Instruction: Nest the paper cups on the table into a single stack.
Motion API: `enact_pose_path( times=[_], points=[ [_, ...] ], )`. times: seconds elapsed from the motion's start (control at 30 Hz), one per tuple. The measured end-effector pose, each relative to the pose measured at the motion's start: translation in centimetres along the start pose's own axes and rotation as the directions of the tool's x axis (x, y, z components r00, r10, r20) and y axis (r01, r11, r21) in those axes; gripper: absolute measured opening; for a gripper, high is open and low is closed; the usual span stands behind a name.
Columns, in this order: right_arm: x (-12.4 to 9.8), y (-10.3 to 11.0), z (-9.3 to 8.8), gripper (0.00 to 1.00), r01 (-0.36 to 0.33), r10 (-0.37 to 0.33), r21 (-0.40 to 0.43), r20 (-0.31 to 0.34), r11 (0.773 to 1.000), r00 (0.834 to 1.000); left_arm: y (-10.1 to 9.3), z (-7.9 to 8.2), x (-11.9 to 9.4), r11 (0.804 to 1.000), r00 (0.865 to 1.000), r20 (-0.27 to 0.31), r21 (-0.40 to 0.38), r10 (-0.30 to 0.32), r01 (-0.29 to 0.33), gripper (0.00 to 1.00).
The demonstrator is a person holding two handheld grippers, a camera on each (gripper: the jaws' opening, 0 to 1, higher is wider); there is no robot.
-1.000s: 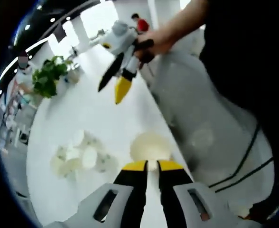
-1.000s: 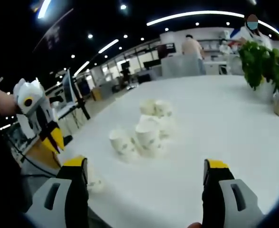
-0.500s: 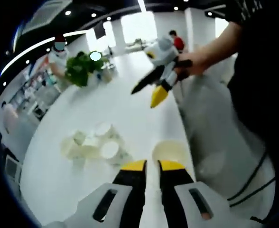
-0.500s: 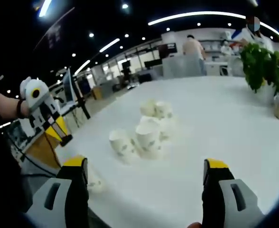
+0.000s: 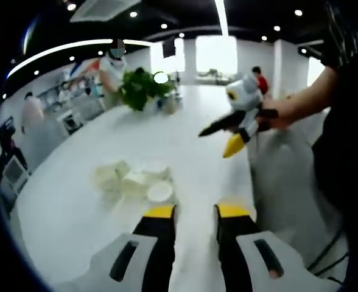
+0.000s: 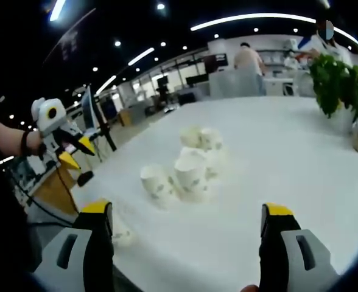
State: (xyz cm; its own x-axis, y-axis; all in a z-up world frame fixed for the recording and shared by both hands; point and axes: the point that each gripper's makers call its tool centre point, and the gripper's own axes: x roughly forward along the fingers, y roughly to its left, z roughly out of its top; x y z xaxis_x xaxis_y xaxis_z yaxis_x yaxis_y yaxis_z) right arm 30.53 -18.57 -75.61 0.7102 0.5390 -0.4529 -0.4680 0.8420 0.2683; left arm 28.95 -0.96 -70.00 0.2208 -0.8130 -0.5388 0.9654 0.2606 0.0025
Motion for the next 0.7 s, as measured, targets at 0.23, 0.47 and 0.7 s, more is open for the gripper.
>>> enact_pose_path(
  times=[0.23,0.47,0.7],
  points=[
    [0.1,0.1,-0.3,1.00,0.000,0.000,0.000,-0.009,1.000,1.000,1.6,-0.5,-1.0,0.996,0.997,0.035,-0.072,0.064,-0.062,0.34],
    [0.3,0.0,-0.2,1.00,-0.004,0.004,-0.010,-0.021,1.000,1.000,2.9,-1.5,-1.7,0.985,0.991,0.031,-0.118,0.132,-0.127,0.47],
    [0.8,0.3,0.2,1.00,-0.016,0.015,-0.025,-0.032,1.000,0.999,3.2,-2.3,-2.3,0.977,0.984,0.026,-0.133,0.174,-0.169,0.54]
  ],
)
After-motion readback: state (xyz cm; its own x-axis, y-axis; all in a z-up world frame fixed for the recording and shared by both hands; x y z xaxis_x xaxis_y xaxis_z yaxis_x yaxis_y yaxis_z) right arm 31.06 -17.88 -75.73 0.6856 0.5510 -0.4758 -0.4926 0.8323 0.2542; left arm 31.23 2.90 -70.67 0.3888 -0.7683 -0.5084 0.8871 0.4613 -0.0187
